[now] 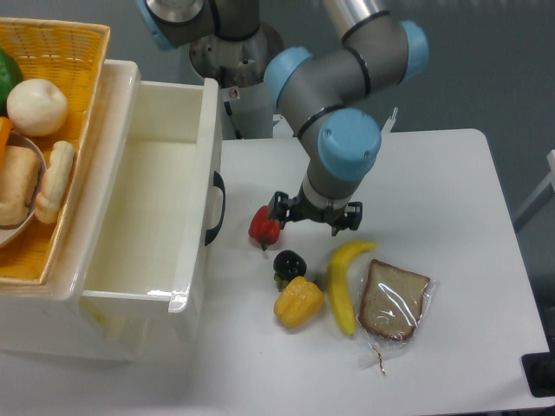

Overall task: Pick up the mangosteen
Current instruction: 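Move the gripper over the dark purple mangosteen beside the red pepper, then lower the open gripper down around the mangosteen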

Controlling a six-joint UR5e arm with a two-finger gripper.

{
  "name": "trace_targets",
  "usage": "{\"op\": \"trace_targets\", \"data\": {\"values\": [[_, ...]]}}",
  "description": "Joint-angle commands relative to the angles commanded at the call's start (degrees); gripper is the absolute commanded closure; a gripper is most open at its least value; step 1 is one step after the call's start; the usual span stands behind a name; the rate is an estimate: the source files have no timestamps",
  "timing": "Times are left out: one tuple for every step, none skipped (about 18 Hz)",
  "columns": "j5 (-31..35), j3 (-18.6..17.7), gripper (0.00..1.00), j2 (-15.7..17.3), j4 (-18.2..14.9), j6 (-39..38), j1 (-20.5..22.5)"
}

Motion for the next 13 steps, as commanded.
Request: {"op": "trace_targets", "data": {"values": [[-0.35, 0.00, 0.00, -0.53, 0.00, -0.27, -0.09], [-0.53, 0.00, 0.00, -1.05, 0.09, -0.09, -0.35], [-0.62, 0.09, 0.00, -1.76, 0.35, 0.08, -0.53], [-0.53, 0.17, 0.00, -2.55, 0.87, 0.17, -0.96], [-0.53, 0.18, 0.00, -3.08, 1.84, 0.35, -1.49], [-0.62, 0.09, 0.00, -3.52, 2.72, 0.43, -1.50], [-0.53, 0.35, 0.00, -4.22, 3.42, 0.87, -1.58], [-0.53, 0.53, 0.00, -4.83, 4.04, 1.83, -1.76], [-0.53, 0.53, 0.00, -5.45, 4.74, 2.62, -2.28], [-0.53, 0.53, 0.00, -6.06, 5.36, 3.33, -2.46], [-0.53, 0.61, 0.00, -6.50, 5.80, 3.68, -2.46], [-0.53, 0.62, 0.00, -6.60, 5.89, 4.12, -2.46], [-0.53, 0.70, 0.00, -6.51, 5.89, 4.56, -2.38]]}}
